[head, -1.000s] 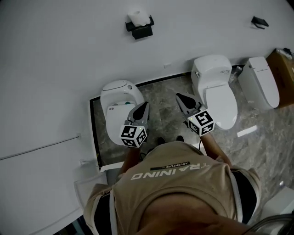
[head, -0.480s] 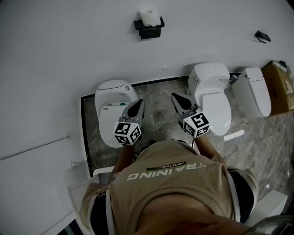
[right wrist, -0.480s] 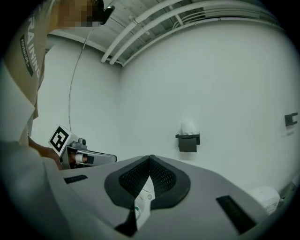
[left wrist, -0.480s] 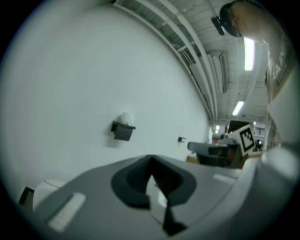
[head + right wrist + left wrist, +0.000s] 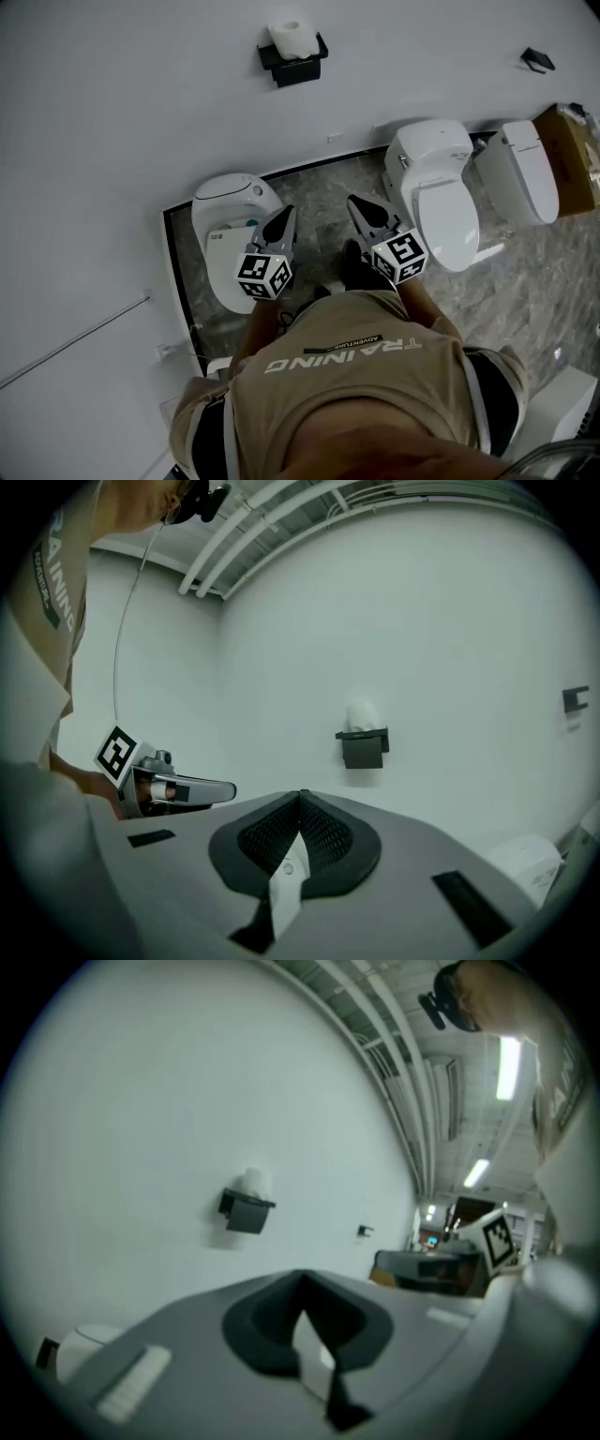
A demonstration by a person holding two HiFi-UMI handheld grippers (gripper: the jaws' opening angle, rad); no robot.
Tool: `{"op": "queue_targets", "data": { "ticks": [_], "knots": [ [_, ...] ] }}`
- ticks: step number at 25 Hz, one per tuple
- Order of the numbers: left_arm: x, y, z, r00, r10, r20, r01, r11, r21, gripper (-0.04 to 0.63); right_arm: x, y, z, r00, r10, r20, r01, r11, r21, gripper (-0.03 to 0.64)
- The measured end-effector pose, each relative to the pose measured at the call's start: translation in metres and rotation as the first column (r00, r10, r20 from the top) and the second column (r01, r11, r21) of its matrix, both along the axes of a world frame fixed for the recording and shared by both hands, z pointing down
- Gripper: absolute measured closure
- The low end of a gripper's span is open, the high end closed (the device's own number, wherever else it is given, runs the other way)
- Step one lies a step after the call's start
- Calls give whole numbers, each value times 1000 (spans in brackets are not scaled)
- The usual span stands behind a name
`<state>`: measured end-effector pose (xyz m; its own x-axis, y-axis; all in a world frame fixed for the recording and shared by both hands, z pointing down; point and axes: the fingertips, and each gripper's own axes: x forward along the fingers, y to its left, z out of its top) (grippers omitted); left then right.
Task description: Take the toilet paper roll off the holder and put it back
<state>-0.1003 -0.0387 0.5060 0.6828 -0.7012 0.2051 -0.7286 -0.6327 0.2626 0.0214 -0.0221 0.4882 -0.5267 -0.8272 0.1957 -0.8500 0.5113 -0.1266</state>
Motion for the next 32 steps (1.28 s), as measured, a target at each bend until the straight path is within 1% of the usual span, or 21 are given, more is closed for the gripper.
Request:
{"op": "queue_targets", "data": {
  "ticks": [2,4,7,10,13,18,20,22,25,27,29,30,31,32],
  "knots": [
    [5,-21,2,999,-28,19,28,1000,9,592,14,-24,-1,1000,1,-19,0,1000,16,603],
    [9,-37,1,997,-67,22,67,998,7,592,26,-45,-3,1000,-11,-25,12,999,38,604],
    [17,-57,-6,994,-100,40,100,995,15,592,35,-71,-8,997,-58,-47,61,996,64,603],
    [27,-82,1,987,-137,84,137,991,10,592,43,-96,-9,994,-100,-34,103,991,84,604],
    [43,-99,1,981,-162,107,161,987,14,592,56,-119,-7,994,-106,-30,108,988,110,603],
    [50,-117,-8,975,-178,136,177,984,15,592,61,-150,-1,990,-138,-6,138,987,82,604],
    [52,-129,-7,975,-175,136,176,984,8,592,61,-161,3,988,-155,-8,155,985,72,603],
    [57,-141,-5,979,-155,133,156,988,3,592,60,-174,9,987,-163,-14,163,985,63,603],
    [58,-157,-3,982,-138,128,138,990,9,592,55,-196,16,986,-164,-28,165,985,58,603],
    [49,-171,-5,984,-149,94,148,989,10,592,49,-211,14,987,-157,-42,160,985,67,604],
    [39,-189,-8,987,-154,44,154,988,8,592,44,-225,7,989,-137,-58,142,987,81,604],
    [35,-199,-10,988,-151,32,150,989,15,592,43,-232,3,990,-123,-64,128,988,81,604],
    [32,-210,-14,989,-142,36,141,989,32,592,42,-239,-1,992,-111,-66,116,990,79,603],
    [31,-220,-20,990,-130,55,126,990,62,592,41,-246,-6,992,-104,-69,110,991,81,604]
  ]
}}
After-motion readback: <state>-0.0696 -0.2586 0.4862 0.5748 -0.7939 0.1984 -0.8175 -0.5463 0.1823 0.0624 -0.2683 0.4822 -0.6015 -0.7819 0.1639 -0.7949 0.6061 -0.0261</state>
